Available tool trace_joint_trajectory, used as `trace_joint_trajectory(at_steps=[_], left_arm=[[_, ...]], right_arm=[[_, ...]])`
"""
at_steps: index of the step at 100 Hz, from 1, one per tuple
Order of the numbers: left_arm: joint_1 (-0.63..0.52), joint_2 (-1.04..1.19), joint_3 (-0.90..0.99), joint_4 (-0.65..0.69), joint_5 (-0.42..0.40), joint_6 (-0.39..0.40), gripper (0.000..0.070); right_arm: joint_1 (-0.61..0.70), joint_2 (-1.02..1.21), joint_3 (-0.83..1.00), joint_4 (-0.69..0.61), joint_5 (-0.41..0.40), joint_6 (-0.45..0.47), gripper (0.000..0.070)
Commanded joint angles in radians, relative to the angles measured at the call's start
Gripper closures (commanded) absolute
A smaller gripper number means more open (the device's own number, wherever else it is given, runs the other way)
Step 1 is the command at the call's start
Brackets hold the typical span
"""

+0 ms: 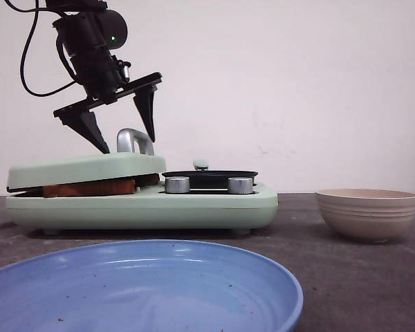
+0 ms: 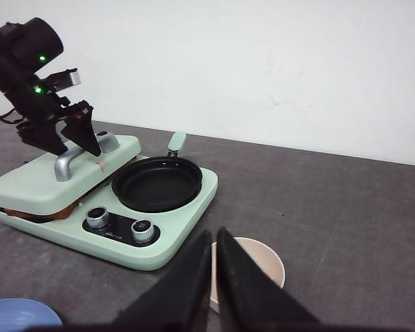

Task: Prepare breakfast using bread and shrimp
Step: 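Swing the lid down over the bread with the left gripper and release, then grasp the rim of the cream shrimp bowl with the right gripper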

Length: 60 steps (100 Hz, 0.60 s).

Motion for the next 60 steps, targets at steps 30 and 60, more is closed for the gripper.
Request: trace_joint_trajectory(at_steps=[30, 60], left_arm=[[-0.057, -0.278, 0.025, 0.112, -0.006, 0.019, 0.0373], [-0.206, -0.654, 0.025, 0.020, -0.017, 0.145, 0.0514]], right_arm=[[0.008, 0.000, -0.080, 0.085, 0.040, 0.084, 0.0697], [0.008, 0.116, -0.162, 0.256, 0.011, 0.244, 0.0697]])
